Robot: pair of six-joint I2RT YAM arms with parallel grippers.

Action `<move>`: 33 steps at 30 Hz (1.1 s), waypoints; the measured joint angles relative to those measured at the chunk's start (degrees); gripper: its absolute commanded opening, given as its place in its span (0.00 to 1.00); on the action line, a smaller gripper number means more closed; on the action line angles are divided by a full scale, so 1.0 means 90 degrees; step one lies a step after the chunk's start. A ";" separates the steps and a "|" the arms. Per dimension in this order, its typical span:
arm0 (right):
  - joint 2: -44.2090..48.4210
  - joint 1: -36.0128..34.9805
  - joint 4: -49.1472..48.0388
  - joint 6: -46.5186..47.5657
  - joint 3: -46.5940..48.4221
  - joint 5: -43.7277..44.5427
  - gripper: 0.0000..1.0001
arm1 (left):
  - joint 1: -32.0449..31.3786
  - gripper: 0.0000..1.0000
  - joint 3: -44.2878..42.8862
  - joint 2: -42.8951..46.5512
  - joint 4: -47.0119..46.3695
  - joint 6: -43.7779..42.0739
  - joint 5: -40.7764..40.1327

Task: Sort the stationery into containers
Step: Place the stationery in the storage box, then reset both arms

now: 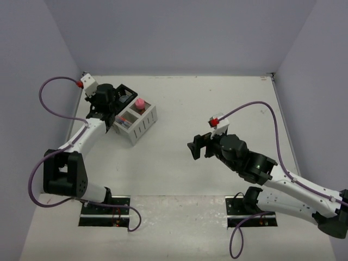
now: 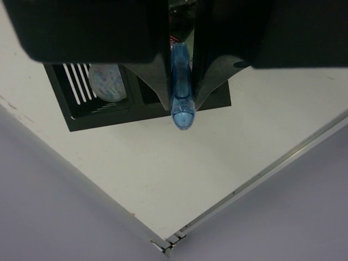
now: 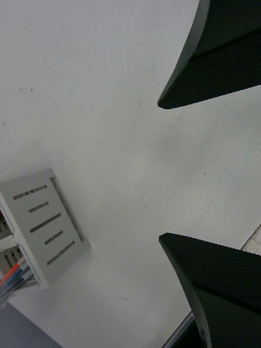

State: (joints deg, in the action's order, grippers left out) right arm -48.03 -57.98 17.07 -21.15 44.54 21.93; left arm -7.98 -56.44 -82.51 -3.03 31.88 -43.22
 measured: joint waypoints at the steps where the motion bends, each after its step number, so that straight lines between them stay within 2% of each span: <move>1: 0.0064 0.0000 -0.0015 0.0017 -0.0005 0.0000 0.99 | 0.0068 0.11 0.0000 -0.0091 -0.0018 0.0000 0.0014; 3: 0.0168 0.0000 -0.0057 0.0038 -0.0035 0.0005 0.99 | 0.0130 0.13 -0.0002 -0.0277 -0.0015 0.0032 0.0051; 4: 0.0216 0.0000 -0.0075 0.0048 -0.0065 0.0010 0.99 | 0.0130 0.21 0.0000 -0.0355 0.0003 0.0058 0.0078; 5: 0.0256 0.0000 -0.0086 0.0061 -0.0098 0.0012 0.99 | 0.0128 0.23 0.0000 -0.0432 0.0021 0.0074 0.0126; 7: 0.0326 0.0000 -0.0089 0.0073 -0.0153 0.0015 0.99 | 0.0125 0.57 -0.0001 -0.0552 0.0058 0.0127 0.0254; 8: 0.0359 0.0000 -0.0087 0.0081 -0.0177 0.0016 0.99 | 0.0124 0.78 0.0000 -0.0594 0.0075 0.0177 0.0310; 9: 0.0385 0.0000 -0.0086 0.0092 -0.0193 0.0017 0.99 | 0.0123 0.93 0.0000 -0.0624 0.0087 0.0231 0.0376; 10: 0.0401 0.0000 -0.0088 0.0099 -0.0197 0.0017 0.99 | 0.0123 1.00 0.0000 -0.0634 0.0101 0.0262 0.0440; 14: 0.0422 0.0000 -0.0089 0.0129 -0.0197 0.0057 0.99 | 0.0123 1.00 -0.0042 -0.0564 0.0280 0.0372 0.0734; 19: 0.0330 0.0105 0.0053 0.0076 -0.0141 0.0338 0.99 | 0.0118 1.00 -0.0379 0.0145 0.1337 0.0448 0.1479; 23: 0.0281 0.0238 0.0745 -0.0138 0.0280 0.0983 0.99 | -0.0096 1.00 -0.0788 0.1452 0.2031 0.0198 0.2187; 27: 0.0409 0.0284 0.1536 -0.0400 0.0951 0.1882 0.99 | -0.0323 1.00 -0.0992 0.3011 0.2562 -0.0145 0.2505; 33: 0.1064 0.0298 0.2576 -0.0795 0.1374 0.3103 0.99 | -0.0324 1.00 -0.0315 0.5005 0.3289 -0.0487 0.2416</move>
State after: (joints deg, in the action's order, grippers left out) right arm -38.45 -55.30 40.26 -28.30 56.90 49.86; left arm -10.90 -59.28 -37.46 26.57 27.49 -21.48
